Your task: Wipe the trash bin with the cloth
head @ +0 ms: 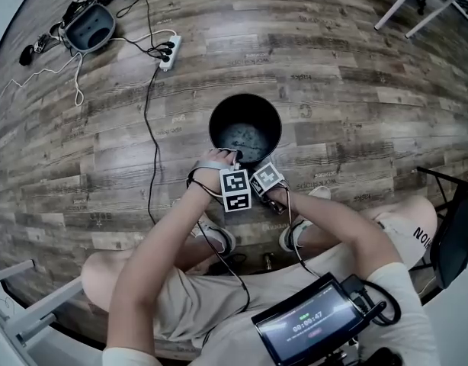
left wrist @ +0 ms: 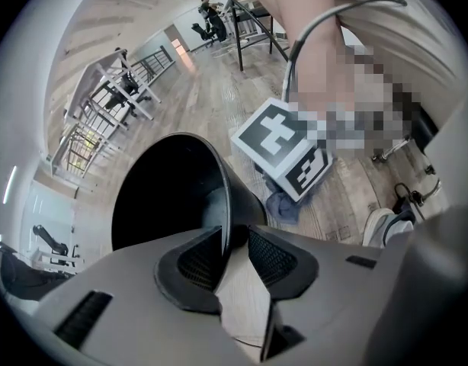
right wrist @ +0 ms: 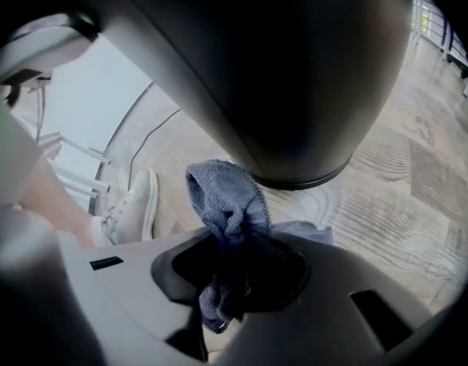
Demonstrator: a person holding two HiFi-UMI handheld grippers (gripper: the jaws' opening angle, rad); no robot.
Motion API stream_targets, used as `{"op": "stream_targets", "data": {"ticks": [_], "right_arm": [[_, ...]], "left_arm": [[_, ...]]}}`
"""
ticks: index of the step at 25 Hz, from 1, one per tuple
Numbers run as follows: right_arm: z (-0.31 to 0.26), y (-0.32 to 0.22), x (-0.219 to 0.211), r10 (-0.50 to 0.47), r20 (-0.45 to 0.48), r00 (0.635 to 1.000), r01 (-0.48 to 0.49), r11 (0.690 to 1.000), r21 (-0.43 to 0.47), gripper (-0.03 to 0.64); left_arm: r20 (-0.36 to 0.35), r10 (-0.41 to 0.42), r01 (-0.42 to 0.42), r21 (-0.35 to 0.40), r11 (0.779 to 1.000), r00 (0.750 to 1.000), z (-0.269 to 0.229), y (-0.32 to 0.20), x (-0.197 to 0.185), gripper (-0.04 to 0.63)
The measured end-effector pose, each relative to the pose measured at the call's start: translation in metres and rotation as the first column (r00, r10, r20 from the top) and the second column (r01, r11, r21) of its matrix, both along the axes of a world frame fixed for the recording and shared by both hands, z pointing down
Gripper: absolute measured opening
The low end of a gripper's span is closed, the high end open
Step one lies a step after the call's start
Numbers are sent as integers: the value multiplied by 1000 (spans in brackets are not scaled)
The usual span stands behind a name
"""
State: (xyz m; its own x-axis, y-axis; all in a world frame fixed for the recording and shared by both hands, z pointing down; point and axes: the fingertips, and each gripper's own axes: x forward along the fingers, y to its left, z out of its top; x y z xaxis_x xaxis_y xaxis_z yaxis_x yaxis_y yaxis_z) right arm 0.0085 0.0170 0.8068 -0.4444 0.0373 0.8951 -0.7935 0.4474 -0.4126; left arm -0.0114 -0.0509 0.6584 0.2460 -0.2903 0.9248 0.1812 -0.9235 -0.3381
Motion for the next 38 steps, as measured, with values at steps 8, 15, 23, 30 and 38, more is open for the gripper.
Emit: {"op": "stream_targets", "data": {"ticks": [8, 15, 23, 30, 38], "right_arm": [[-91, 31, -4, -140, 45, 989, 139, 990, 33, 80], [-162, 22, 11, -60, 120, 991, 50, 995, 88, 80], [-212, -19, 21, 34, 190, 981, -73, 977, 200, 80], [-213, -24, 19, 57, 214, 975, -105, 971, 217, 80], [-197, -28, 16, 62, 210, 976, -108, 971, 215, 80]], "left_arm": [[-8, 18, -19, -42, 999, 1000, -4, 3, -4, 118], [51, 118, -119, 33, 992, 992, -7, -5, -19, 121], [42, 126, -127, 19, 992, 991, -2, -9, -21, 123], [51, 71, -69, -31, 997, 996, -2, -9, -19, 123], [30, -63, 65, -58, 996, 998, -3, -4, -4, 104]]}}
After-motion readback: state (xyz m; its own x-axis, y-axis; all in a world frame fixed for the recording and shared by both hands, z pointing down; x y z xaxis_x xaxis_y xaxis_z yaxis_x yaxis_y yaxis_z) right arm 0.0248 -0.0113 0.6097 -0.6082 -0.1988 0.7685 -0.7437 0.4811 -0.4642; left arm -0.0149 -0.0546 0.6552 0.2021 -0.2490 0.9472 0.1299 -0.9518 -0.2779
